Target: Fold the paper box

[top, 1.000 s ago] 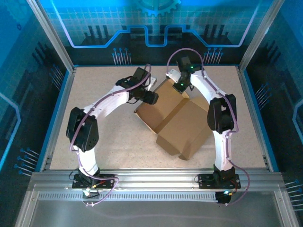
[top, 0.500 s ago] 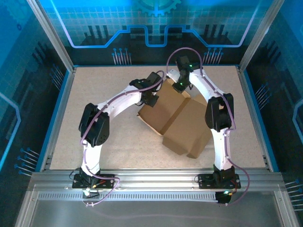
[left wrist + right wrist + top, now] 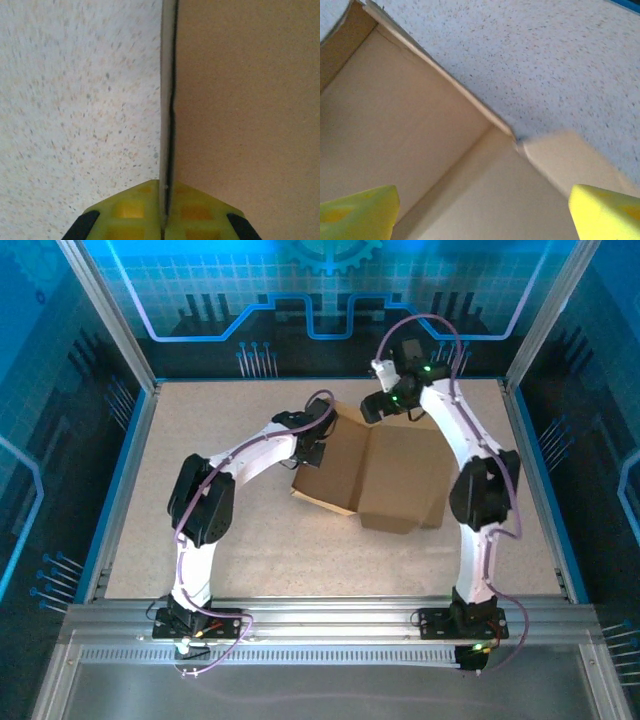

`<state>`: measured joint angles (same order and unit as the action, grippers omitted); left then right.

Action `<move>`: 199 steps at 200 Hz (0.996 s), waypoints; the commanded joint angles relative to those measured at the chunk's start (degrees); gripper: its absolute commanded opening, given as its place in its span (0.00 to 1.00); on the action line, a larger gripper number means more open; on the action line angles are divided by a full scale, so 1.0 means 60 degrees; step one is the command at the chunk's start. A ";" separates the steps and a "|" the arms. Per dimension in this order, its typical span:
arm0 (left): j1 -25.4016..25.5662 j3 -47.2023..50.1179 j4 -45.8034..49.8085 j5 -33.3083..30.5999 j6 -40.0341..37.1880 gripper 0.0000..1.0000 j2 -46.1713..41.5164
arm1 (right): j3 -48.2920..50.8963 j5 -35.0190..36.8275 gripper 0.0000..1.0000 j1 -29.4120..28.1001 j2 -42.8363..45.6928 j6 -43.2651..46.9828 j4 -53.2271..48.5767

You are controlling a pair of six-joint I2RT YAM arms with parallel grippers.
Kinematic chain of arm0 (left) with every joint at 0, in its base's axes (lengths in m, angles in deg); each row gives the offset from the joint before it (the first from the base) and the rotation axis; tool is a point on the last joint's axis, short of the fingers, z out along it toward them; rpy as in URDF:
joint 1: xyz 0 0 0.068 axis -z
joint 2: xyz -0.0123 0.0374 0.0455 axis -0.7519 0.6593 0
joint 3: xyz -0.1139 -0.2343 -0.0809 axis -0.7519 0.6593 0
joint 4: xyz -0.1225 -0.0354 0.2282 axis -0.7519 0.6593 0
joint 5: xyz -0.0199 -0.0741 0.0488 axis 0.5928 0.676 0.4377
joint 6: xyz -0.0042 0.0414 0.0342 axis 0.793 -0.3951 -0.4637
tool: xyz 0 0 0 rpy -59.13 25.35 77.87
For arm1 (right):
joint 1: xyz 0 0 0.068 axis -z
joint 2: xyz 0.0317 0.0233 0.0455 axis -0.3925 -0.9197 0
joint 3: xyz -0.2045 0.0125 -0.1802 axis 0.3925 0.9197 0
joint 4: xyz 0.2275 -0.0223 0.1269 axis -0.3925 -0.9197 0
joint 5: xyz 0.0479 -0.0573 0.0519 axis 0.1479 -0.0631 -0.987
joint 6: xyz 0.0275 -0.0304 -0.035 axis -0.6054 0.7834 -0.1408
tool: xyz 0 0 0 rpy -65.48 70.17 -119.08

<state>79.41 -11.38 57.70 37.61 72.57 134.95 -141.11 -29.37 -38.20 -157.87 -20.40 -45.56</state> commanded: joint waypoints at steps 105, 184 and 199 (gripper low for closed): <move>-0.0847 0.4676 -0.4316 0.3309 0.5972 0.47 -0.2122 | 0.8266 0.0004 0.90 0.1253 0.7047 -0.4040 0.4683; 0.0093 0.4808 -0.5461 0.4192 0.6863 0.54 -0.1669 | 1.1902 0.4818 0.87 -0.2347 0.8964 -0.8687 0.5346; 0.0259 0.4752 -0.5589 0.4285 0.6907 0.53 -0.1516 | 1.1918 0.4543 0.86 -0.2474 0.8550 -0.9039 0.5231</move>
<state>79.49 17.36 26.53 60.34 112.22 123.54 -70.58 -6.83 -51.80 -104.80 -65.60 -15.44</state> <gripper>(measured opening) 0.533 0.870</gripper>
